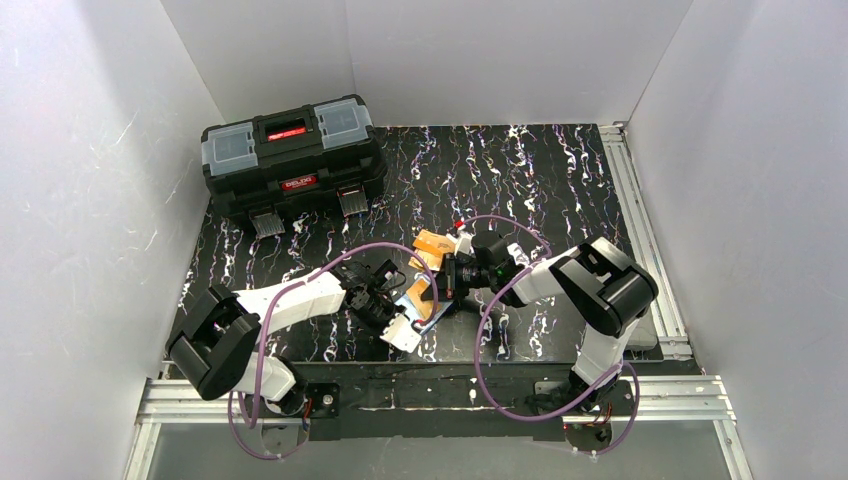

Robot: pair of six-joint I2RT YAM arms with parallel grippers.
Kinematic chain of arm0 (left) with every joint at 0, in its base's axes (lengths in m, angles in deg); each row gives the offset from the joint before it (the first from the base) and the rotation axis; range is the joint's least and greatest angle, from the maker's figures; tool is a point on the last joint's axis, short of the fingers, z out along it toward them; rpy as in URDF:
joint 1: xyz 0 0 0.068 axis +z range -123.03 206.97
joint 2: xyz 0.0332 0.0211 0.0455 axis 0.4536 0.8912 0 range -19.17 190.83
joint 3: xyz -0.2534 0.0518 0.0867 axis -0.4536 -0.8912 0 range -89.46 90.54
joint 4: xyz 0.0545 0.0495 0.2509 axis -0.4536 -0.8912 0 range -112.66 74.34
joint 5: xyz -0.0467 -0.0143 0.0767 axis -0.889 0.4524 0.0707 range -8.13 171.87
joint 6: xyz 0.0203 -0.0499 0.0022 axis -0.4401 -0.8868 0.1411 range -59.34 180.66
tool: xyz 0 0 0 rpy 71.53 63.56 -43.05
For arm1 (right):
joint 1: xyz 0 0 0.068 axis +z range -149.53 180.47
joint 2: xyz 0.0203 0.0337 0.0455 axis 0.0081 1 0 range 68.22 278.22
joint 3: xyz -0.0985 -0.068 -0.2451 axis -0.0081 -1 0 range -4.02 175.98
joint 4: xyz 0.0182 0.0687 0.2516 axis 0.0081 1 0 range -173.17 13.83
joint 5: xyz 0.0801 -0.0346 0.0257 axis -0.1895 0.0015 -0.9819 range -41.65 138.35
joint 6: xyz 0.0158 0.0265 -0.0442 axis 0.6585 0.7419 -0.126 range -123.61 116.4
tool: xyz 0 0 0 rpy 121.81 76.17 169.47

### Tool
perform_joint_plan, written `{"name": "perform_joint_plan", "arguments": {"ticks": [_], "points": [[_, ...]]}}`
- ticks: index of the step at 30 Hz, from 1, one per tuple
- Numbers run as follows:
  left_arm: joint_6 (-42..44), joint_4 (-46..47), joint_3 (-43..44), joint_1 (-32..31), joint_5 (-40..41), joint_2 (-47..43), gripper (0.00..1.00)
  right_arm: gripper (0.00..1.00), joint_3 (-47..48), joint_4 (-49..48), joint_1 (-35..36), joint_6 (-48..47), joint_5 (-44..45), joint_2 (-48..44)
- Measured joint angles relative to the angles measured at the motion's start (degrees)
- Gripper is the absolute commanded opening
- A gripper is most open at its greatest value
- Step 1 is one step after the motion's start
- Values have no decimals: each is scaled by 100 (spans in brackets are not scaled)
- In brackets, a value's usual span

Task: Put the credit cards into the card holder
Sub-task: Insert the credit card into the card holder.

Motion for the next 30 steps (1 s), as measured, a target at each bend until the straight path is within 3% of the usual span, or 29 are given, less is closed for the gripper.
{"name": "perform_joint_plan", "arguments": {"ticks": [30], "points": [[35,2,0,0,0,0,14,1,358,1106,26,-732,-332,-101]]}}
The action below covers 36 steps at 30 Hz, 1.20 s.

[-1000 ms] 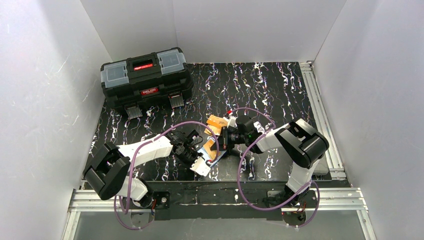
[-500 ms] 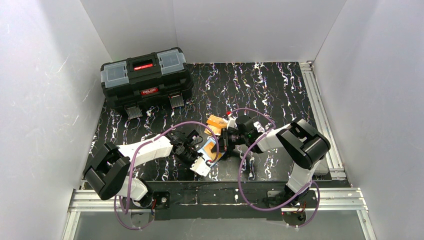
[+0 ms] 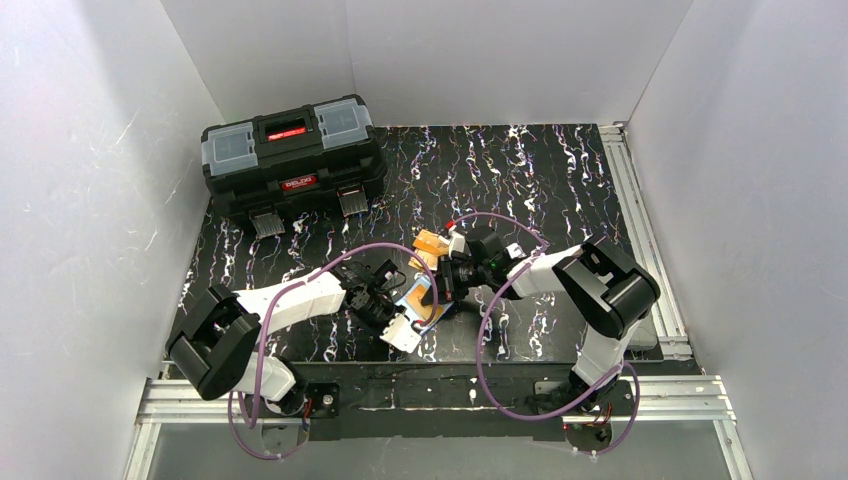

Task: Put the credit cards into the card holder
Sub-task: Insert the credit card into the card holder.

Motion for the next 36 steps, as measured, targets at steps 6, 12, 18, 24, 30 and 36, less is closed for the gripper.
{"name": "perform_joint_plan", "arguments": {"ticks": [6,12,18,24,30,36], "points": [[9,0,0,0,0,0,14,1,269,310,76,-168,-50,105],[11,2,0,-2,0,0,13,1,391,382,114,-208,-142,192],[28,4,0,-2,2,0,13,1,413,389,114,-258,-203,221],[31,4,0,-2,2,0,13,1,420,457,114,-341,-245,221],[31,7,0,-2,2,0,13,1,577,702,114,-511,-334,269],[28,9,0,-2,4,0,12,21,745,944,129,-616,-380,365]]}}
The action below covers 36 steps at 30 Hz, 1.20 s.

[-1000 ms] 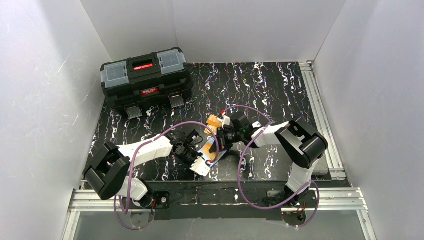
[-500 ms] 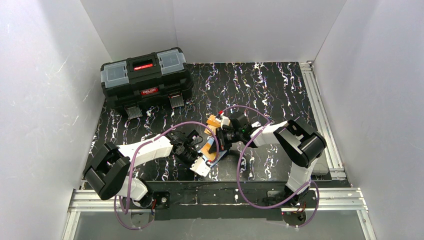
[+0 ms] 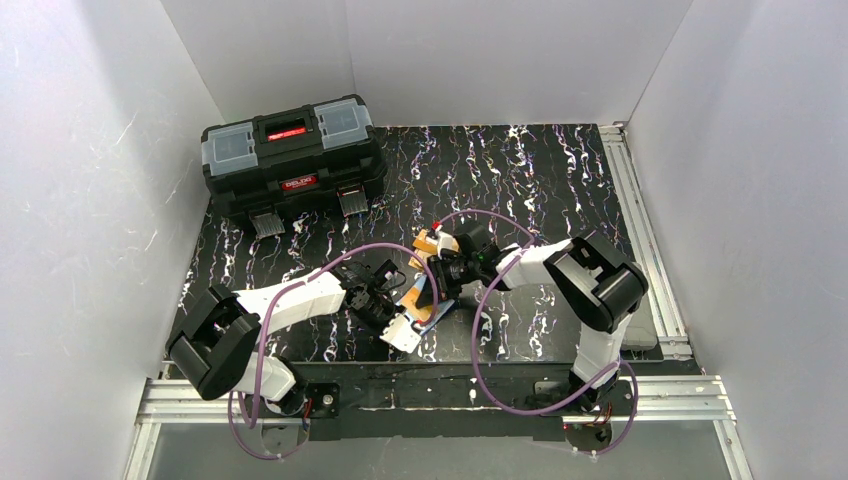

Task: Put the credit cards into the card holder
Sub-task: Insert the credit card into the card holder.

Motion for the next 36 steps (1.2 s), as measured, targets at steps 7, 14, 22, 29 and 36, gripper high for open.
{"name": "perform_joint_plan", "arguments": {"ticks": [7,14,22,29,36], "points": [[-2,4,0,-2,-2,0,12,40,94,363,306,-79,481,-164],[-63,70,-2,-7,-4,0,8,44,105,800,612,-212,1239,-494],[-234,256,-103,-11,-7,-105,7,44,201,1445,852,-435,2100,-804],[-289,343,-175,-11,-7,-146,7,46,334,1799,957,-568,2494,-868],[-374,365,-175,-13,-4,-280,5,58,372,1930,1047,-616,2667,-927]]}}
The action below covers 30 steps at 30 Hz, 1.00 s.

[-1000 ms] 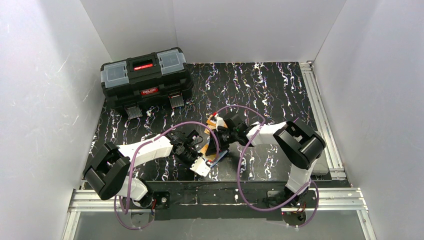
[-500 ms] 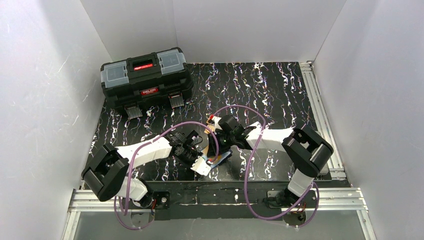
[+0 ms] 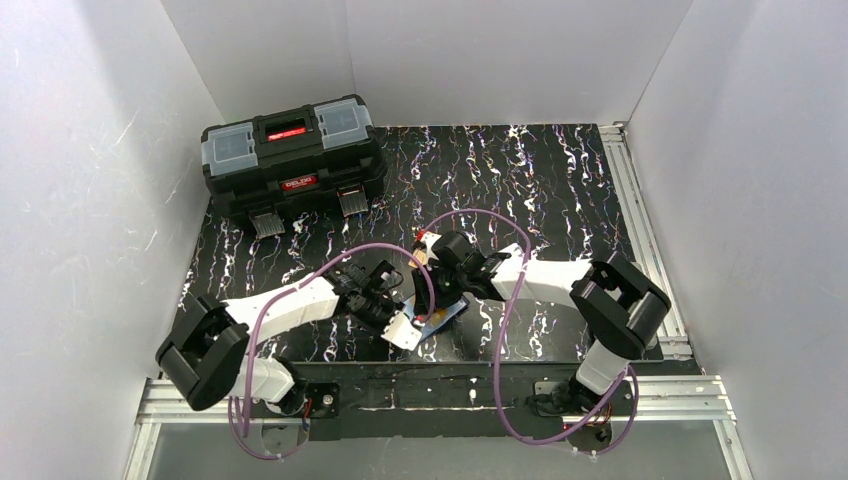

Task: Put the credit cards into the card holder
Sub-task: Insert the credit card into the card holder.

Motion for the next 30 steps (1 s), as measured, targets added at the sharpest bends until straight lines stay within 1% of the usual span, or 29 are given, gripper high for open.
{"name": "perform_joint_plan", "arguments": {"ticks": [4,8,12,14,20,25,30], "points": [[-35,-7,0,0,-4,-299,5,58,0,195,26,-125,208,-122],[-39,-11,0,-4,-4,-358,4,59,0,374,31,-212,409,-197],[-72,57,0,-13,-7,-361,0,62,0,415,68,-275,476,-205],[-103,271,-50,-15,-11,-393,0,63,0,415,74,-280,490,-205],[-199,1309,-533,-24,-33,-730,0,64,-4,382,79,-275,448,-205],[-271,1971,-525,-24,-61,-400,0,65,-63,251,79,-273,393,-212],[-267,2026,-332,-24,-138,120,0,66,-138,90,76,-275,345,-232]]}}
